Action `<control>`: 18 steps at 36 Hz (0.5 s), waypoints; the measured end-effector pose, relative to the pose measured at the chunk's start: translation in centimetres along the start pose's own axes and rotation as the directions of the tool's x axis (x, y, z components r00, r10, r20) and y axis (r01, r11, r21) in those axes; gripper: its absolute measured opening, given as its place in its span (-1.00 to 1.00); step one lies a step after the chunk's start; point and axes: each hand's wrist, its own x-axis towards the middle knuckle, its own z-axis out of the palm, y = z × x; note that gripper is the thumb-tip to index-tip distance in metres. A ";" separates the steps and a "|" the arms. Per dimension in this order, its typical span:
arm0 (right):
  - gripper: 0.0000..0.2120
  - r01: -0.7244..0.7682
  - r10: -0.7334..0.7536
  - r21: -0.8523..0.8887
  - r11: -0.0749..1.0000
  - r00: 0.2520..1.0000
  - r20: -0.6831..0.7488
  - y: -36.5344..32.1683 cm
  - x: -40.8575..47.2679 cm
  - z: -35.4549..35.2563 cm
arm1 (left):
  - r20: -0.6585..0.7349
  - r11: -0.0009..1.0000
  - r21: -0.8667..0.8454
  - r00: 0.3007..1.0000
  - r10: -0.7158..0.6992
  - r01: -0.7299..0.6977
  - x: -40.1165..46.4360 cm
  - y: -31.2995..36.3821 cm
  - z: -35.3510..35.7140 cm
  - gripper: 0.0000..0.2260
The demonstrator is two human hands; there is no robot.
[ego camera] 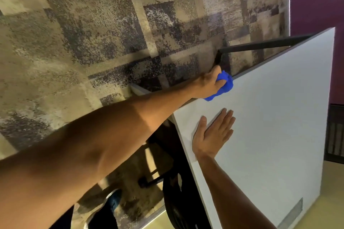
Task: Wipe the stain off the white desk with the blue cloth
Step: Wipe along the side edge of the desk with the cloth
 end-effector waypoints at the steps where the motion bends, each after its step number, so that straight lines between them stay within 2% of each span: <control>1: -0.23 0.001 -0.001 0.003 1.000 1.000 0.005 -0.1 0.0 0.0 | 0.001 1.000 0.022 1.000 0.013 -0.013 -0.2 -0.2 0.0 -0.88; 4: -0.22 0.001 -0.001 0.004 1.000 1.000 0.011 -0.1 -0.1 -0.2 | -0.010 1.000 0.009 1.000 0.008 -0.008 -1.3 -1.7 0.3 -0.88; 10: -0.19 0.006 -0.006 0.015 1.000 1.000 0.016 0.0 -0.1 -0.5 | -0.049 0.980 0.177 0.994 0.102 -0.092 -4.3 -4.6 -0.6 -0.90; 18: -0.17 0.011 -0.011 0.003 1.000 0.999 0.047 0.0 -0.1 -0.9 | -0.029 0.954 0.252 0.985 0.172 -0.159 -9.2 -6.6 -2.2 -0.93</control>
